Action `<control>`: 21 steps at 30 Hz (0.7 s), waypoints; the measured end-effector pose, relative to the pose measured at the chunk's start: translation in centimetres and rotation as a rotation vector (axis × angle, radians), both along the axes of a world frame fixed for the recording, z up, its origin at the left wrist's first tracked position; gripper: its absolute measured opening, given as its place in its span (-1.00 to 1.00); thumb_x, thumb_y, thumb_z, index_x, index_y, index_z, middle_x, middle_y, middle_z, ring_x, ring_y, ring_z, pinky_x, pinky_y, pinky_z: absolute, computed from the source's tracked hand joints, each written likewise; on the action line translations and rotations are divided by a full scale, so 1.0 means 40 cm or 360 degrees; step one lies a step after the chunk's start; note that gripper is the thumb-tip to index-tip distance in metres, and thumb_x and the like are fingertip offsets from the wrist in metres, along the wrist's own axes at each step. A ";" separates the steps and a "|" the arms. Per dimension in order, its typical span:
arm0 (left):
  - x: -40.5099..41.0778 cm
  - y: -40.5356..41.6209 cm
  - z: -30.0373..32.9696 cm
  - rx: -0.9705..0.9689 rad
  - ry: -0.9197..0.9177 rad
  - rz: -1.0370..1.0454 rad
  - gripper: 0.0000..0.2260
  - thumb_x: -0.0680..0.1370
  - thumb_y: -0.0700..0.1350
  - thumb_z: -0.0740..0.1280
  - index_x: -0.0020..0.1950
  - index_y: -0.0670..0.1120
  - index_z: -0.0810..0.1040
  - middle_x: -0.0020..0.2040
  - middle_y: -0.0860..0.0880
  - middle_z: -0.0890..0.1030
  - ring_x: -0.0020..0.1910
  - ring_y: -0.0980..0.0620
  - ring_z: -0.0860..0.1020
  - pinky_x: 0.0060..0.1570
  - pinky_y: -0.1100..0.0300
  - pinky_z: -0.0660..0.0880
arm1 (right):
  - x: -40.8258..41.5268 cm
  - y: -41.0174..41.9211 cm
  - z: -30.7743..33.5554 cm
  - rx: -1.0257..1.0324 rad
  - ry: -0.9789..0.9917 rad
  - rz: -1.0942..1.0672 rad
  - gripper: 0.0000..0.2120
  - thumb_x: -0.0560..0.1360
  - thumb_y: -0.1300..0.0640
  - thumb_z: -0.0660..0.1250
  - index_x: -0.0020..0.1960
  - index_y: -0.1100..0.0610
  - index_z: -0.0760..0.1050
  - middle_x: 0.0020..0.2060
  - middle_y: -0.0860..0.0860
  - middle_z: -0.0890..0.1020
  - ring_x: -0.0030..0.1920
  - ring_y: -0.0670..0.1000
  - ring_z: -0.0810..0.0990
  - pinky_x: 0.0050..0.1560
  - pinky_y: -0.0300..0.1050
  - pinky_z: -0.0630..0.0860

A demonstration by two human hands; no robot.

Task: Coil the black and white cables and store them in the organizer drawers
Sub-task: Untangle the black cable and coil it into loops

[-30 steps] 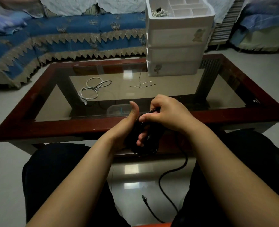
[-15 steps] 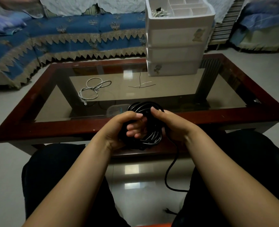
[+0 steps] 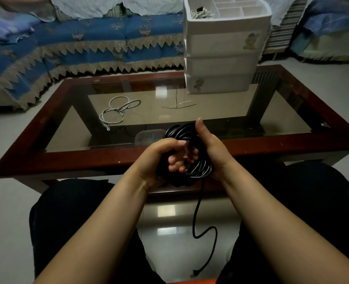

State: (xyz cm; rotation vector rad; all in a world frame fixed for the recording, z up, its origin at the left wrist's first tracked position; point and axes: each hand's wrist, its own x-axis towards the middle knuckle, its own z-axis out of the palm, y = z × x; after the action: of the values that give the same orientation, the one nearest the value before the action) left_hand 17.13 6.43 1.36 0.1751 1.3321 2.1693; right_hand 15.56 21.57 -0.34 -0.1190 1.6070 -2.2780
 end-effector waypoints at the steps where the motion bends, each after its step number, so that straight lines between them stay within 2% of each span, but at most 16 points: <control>1: 0.003 0.005 -0.002 -0.0037 0.0038 0.0017 -0.69 0.46 -0.14 0.23 -0.51 -0.06 0.39 -0.60 0.03 0.28 -0.64 0.13 0.28 -0.44 0.25 0.40 | 0.000 0.002 -0.001 0.0042 -0.0005 -0.0008 -0.47 0.33 -0.40 0.21 -0.39 0.07 0.53 -0.55 -0.03 0.47 -0.47 0.02 0.43 -0.32 -0.12 0.38; 3: 0.008 0.015 -0.004 -0.0083 0.0078 0.0032 -0.63 0.49 -0.16 0.21 -0.54 -0.05 0.42 -0.61 0.04 0.28 -0.64 0.14 0.26 -0.44 0.25 0.39 | -0.005 0.010 -0.003 0.0180 0.0008 0.0020 -0.39 0.38 -0.45 0.09 -0.46 0.04 0.49 -0.56 -0.02 0.45 -0.48 0.02 0.41 -0.31 -0.11 0.37; 5: 0.009 0.017 -0.003 -0.0108 0.0078 0.0032 -0.56 0.54 -0.19 0.14 -0.56 -0.07 0.44 -0.62 0.05 0.27 -0.65 0.15 0.26 -0.45 0.27 0.37 | -0.012 0.019 0.000 0.0330 0.0023 0.0064 -0.34 0.46 -0.42 -0.02 -0.43 0.06 0.50 -0.53 0.01 0.48 -0.48 0.02 0.46 -0.30 -0.13 0.41; 6: 0.010 0.015 -0.002 -0.0107 0.0061 0.0019 -0.54 0.55 -0.20 0.11 -0.57 -0.08 0.44 -0.62 0.05 0.27 -0.66 0.16 0.26 -0.46 0.28 0.36 | -0.015 0.025 0.003 0.0400 0.0026 0.0086 -0.33 0.49 -0.40 -0.05 -0.36 0.08 0.54 -0.48 0.02 0.55 -0.43 0.02 0.54 -0.25 -0.14 0.47; 8: 0.011 0.008 -0.002 -0.0035 0.0003 -0.0047 -0.60 0.52 -0.22 0.13 -0.53 -0.08 0.40 -0.63 0.05 0.27 -0.67 0.16 0.25 -0.49 0.29 0.35 | -0.020 0.043 0.012 0.0483 -0.0003 0.0150 -0.34 0.46 -0.40 -0.02 -0.11 0.08 0.62 -0.22 0.05 0.70 -0.16 0.03 0.68 -0.03 -0.08 0.56; 10: 0.012 0.004 -0.005 0.0067 -0.0070 -0.0099 -0.74 0.49 -0.21 0.17 -0.42 -0.11 0.32 -0.62 0.05 0.29 -0.67 0.16 0.26 -0.51 0.28 0.36 | -0.024 0.061 0.013 0.0479 -0.0099 0.0244 -0.34 0.37 -0.41 0.07 0.08 0.07 0.60 -0.01 0.06 0.69 0.04 0.04 0.66 0.10 -0.02 0.54; 12: 0.012 0.007 -0.013 0.0123 -0.0135 -0.0073 -0.80 0.48 -0.20 0.18 -0.35 -0.09 0.31 -0.62 0.06 0.30 -0.68 0.16 0.28 -0.51 0.28 0.37 | -0.023 0.069 0.006 0.0410 -0.0181 0.0315 -0.34 0.35 -0.39 0.11 0.16 0.07 0.56 0.07 0.08 0.67 0.10 0.06 0.64 0.15 0.00 0.51; 15: 0.008 0.018 -0.017 0.0281 -0.0229 0.0121 -0.77 0.47 -0.20 0.20 -0.40 -0.09 0.37 -0.62 0.07 0.30 -0.68 0.18 0.28 -0.54 0.30 0.37 | -0.025 0.060 -0.012 0.0299 -0.0189 0.0207 -0.34 0.43 -0.35 0.09 0.21 0.14 0.55 0.08 0.12 0.66 0.11 0.09 0.63 0.13 -0.02 0.55; 17: -0.002 0.024 -0.012 0.0470 -0.0308 0.0322 -0.82 0.44 -0.19 0.21 -0.37 -0.09 0.39 -0.62 0.08 0.29 -0.68 0.19 0.28 -0.55 0.34 0.35 | -0.029 0.044 -0.024 0.0382 -0.0083 0.0005 -0.46 0.55 -0.24 0.06 0.17 0.14 0.56 0.03 0.09 0.67 0.06 0.01 0.64 0.10 -0.12 0.55; 19: -0.018 0.023 -0.004 0.0705 -0.0384 0.0547 -0.82 0.45 -0.19 0.21 -0.36 -0.08 0.36 -0.61 0.09 0.29 -0.66 0.19 0.28 -0.49 0.40 0.33 | -0.025 0.027 -0.037 0.0668 0.0117 -0.0127 -0.65 0.63 -0.07 0.05 0.09 0.06 0.56 -0.07 -0.05 0.65 -0.06 -0.18 0.61 -0.01 -0.28 0.52; 21: -0.041 0.008 0.006 0.0859 -0.0449 0.0831 -0.76 0.49 -0.22 0.22 -0.39 -0.07 0.36 -0.58 0.08 0.32 -0.62 0.19 0.31 -0.46 0.41 0.35 | -0.016 0.012 -0.066 0.1104 0.0331 -0.0149 -0.71 0.65 0.01 0.07 0.02 0.07 0.55 -0.12 0.00 0.63 -0.09 -0.08 0.59 -0.05 -0.14 0.49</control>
State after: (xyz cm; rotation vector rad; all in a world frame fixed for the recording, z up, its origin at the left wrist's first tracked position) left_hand 15.51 6.75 1.59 -0.2991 0.6539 2.8267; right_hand 14.91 22.07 -2.98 -0.1066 2.4543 -1.6783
